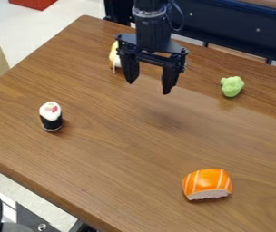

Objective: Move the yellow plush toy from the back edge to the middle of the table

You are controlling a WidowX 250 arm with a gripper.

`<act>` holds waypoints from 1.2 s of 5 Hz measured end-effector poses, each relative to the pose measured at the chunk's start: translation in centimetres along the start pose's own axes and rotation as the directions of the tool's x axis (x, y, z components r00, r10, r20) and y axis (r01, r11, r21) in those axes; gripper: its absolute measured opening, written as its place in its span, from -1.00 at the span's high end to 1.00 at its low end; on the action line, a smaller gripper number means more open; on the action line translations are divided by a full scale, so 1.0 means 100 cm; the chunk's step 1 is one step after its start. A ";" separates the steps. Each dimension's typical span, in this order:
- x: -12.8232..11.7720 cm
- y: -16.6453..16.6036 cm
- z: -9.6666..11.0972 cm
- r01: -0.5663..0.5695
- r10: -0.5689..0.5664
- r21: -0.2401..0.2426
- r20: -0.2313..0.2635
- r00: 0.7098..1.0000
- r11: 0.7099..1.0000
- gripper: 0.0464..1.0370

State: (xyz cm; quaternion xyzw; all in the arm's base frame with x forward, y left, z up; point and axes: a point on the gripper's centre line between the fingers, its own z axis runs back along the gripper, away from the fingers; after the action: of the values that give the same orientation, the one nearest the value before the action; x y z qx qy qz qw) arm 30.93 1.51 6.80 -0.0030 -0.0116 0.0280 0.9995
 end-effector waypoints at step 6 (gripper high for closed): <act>0.037 0.050 0.006 -0.287 0.287 -0.030 0.002 0.958 0.957 -0.93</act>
State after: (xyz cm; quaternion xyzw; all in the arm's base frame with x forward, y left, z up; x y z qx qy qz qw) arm 34.29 6.67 7.48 -0.0194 -0.0147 0.1727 0.9847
